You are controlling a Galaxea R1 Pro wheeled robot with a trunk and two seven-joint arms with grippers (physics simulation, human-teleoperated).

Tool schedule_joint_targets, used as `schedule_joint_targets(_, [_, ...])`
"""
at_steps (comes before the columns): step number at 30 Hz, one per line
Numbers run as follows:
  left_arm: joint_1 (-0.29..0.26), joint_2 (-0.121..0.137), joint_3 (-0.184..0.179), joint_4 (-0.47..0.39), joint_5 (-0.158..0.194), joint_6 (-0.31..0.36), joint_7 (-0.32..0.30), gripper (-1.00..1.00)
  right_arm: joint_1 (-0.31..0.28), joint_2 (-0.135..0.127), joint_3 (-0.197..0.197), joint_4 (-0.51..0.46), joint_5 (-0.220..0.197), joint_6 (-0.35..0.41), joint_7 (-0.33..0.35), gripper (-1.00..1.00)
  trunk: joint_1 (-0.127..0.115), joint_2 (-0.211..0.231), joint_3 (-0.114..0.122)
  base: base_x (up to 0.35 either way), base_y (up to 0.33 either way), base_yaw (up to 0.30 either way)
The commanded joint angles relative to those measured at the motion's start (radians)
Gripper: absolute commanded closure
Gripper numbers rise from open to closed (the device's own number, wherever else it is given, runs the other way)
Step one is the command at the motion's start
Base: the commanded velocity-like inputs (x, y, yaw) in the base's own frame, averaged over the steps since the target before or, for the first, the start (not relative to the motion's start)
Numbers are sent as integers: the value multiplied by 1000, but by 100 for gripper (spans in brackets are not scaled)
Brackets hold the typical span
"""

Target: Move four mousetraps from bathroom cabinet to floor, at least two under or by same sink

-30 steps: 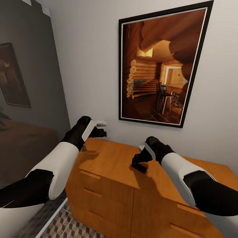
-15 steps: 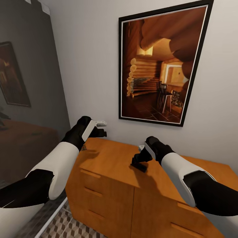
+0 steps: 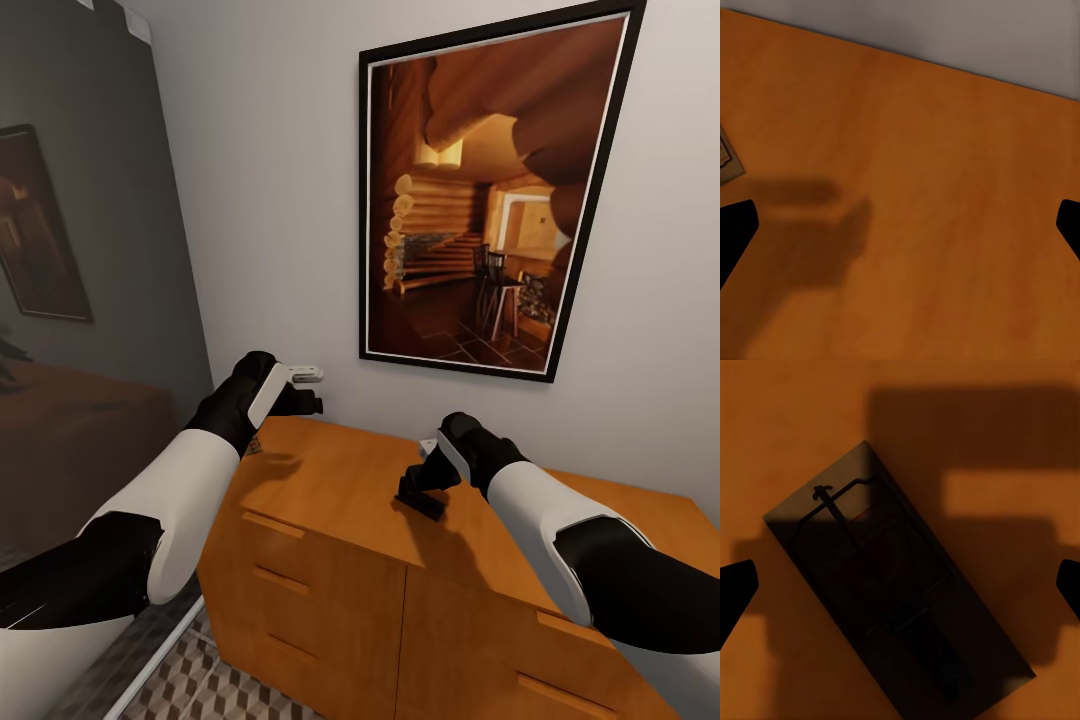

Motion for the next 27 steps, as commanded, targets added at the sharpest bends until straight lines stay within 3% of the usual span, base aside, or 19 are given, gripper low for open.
schedule_joint_targets(1, [-1,0,-3,-1,11,3,10,-100,-1,-1,8,-1,-10,4,-2,-100,0,-1,-1,0,0,0])
schedule_joint_targets(8, [-1,0,-3,-1,10,3,11,-100,-1,-1,9,-1,-9,4,-3,-100,0,-1,-1,0,0,0])
schedule_joint_targets(19, [-1,0,-3,-1,13,3,10,-100,-1,-1,10,0,-5,4,-4,-100,42,-78,-36,0,0,0])
schedule_joint_targets(27, [-1,-2,-3,-1,12,3,11,-100,-1,-2,10,1,-1,4,-4,-100,42,-78,-36,0,0,0])
